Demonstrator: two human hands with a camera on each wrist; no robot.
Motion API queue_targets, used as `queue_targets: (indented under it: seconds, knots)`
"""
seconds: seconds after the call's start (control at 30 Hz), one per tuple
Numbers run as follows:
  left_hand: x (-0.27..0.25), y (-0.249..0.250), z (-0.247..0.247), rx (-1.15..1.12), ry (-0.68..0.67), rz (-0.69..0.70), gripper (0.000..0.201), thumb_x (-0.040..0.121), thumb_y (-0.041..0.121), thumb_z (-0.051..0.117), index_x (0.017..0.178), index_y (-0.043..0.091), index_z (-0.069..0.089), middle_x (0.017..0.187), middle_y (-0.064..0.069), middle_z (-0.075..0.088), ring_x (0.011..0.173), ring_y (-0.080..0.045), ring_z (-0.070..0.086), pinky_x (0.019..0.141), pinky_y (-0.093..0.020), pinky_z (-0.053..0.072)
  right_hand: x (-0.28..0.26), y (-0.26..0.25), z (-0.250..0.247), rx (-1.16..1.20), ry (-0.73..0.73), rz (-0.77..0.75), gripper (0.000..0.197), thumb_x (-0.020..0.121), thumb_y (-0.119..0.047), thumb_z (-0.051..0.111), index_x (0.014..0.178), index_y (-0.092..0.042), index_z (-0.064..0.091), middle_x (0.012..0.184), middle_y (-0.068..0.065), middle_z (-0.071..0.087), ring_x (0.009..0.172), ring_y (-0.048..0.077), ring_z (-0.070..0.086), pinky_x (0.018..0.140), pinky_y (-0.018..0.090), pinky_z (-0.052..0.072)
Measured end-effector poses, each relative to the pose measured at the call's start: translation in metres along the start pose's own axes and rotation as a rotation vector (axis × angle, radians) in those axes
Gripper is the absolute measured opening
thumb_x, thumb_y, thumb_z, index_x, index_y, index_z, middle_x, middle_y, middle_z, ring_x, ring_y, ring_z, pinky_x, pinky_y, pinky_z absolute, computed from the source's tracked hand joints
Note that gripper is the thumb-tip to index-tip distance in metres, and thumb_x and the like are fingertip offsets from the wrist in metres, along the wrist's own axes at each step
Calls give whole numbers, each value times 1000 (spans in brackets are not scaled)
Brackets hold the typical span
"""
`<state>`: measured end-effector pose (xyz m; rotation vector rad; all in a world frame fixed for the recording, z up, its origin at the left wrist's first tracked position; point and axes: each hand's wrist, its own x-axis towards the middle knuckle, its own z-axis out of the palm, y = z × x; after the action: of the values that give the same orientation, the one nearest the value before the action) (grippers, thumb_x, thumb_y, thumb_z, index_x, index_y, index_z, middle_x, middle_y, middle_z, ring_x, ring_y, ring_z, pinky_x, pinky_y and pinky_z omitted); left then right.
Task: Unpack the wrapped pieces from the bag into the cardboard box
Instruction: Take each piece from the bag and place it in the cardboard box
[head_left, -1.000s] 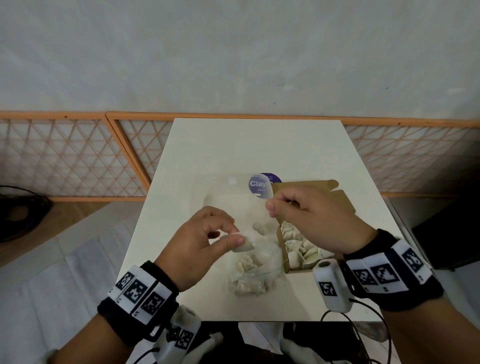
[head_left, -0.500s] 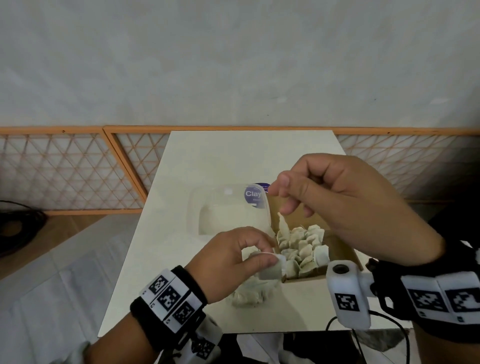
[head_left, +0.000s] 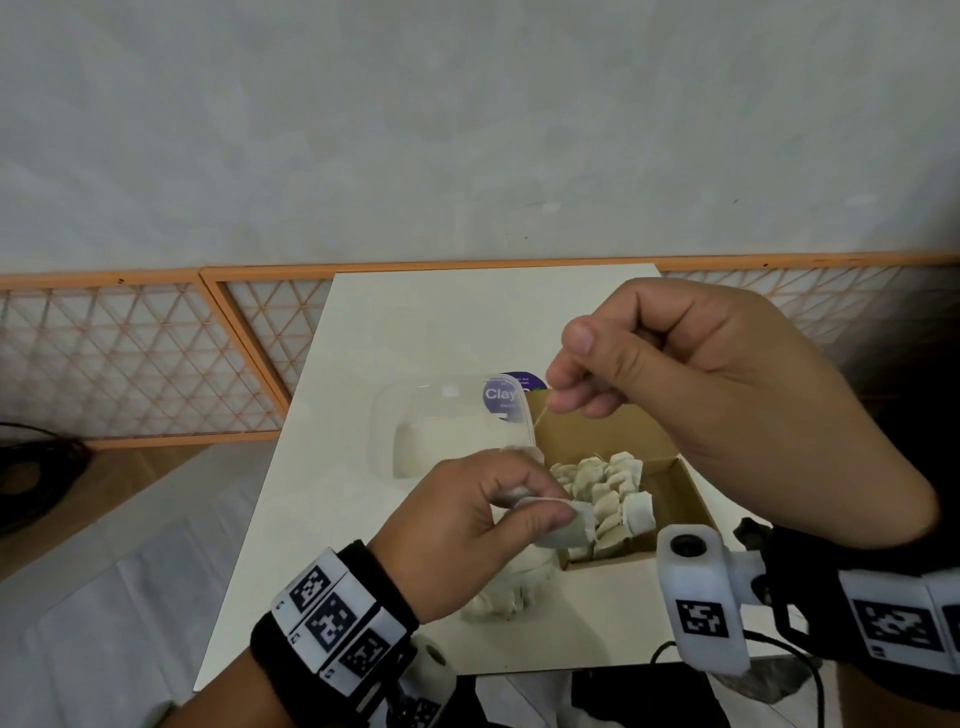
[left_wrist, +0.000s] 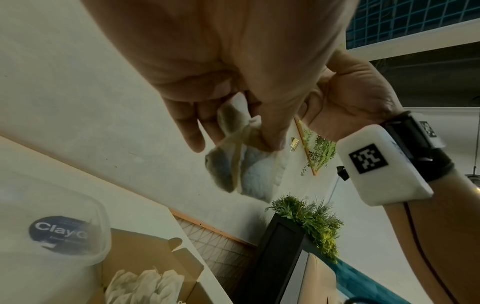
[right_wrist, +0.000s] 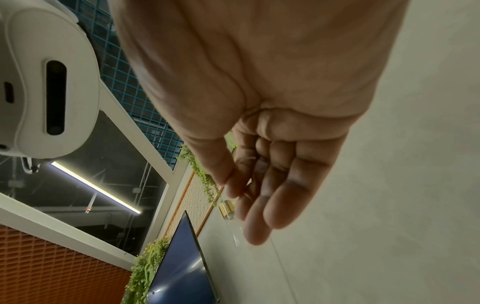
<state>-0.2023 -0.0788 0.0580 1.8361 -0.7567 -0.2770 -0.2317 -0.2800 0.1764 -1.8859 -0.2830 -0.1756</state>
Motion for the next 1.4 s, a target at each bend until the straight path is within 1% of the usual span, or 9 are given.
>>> queue_targets:
  seconds: [0.27,0.37,0.47,0.57,0.73,0.93,1.13,1.23,1.4]
  knots:
    - [-10,2,-2,54,-32,-18,7,97,32,72,93,28,76,96,13,76,98,-16,71,88,-43,55,26,40,-15,14,156,121,25,103,-23,63,94,-2,72,94,10,79,85,27,78,74,35,63]
    - [-10,4,-2,39,-32,-25,6,96,32,72,93,28,76,97,13,76,98,-15,71,89,-42,55,30,65,-15,-148,123,251,20,100,-34,66,101,-16,76,96,2,79,87,17,78,78,35,63]
    - [-10,5,-4,30,-36,-34,7,96,32,72,93,27,76,97,13,76,98,-15,72,89,-43,55,21,75,-9,-465,92,264,21,97,-48,66,109,-32,73,95,-19,73,78,-4,68,74,21,49]
    - [-9,5,-5,6,-43,-47,7,96,32,73,92,26,77,97,11,77,98,-16,72,90,-44,55,4,65,2,-360,33,194,13,97,-41,67,106,-34,74,84,-30,70,75,-6,65,68,10,43]
    - [-8,3,-7,-12,-48,-61,9,95,32,73,92,24,76,96,10,78,96,-18,73,90,-46,56,-8,62,20,-144,-168,100,14,96,-38,70,105,-33,81,89,-9,77,79,25,69,75,41,57]
    - [-8,-2,-10,30,-36,-38,7,93,34,75,92,28,77,102,9,73,102,-19,70,92,-40,55,-3,83,29,-130,-161,66,13,100,-22,69,96,-20,81,81,-13,76,74,6,69,70,23,54]
    - [-8,-12,-19,182,154,-54,9,85,49,73,88,41,76,128,22,51,133,-11,48,104,-12,32,2,91,29,-299,-201,99,19,102,-27,64,86,-23,73,62,-22,59,59,2,54,58,12,37]
    - [-4,-11,-20,131,196,-36,5,85,42,75,87,38,77,123,18,56,128,-9,54,102,-9,35,2,89,32,-327,-312,108,23,106,-25,57,92,-19,73,67,-16,61,63,3,54,58,16,38]
    - [-1,-11,-19,46,211,9,7,90,34,73,89,29,78,104,8,65,93,-20,67,84,-26,54,-1,87,32,-303,-420,115,32,111,-24,44,94,-8,66,78,6,63,71,17,57,66,30,46]
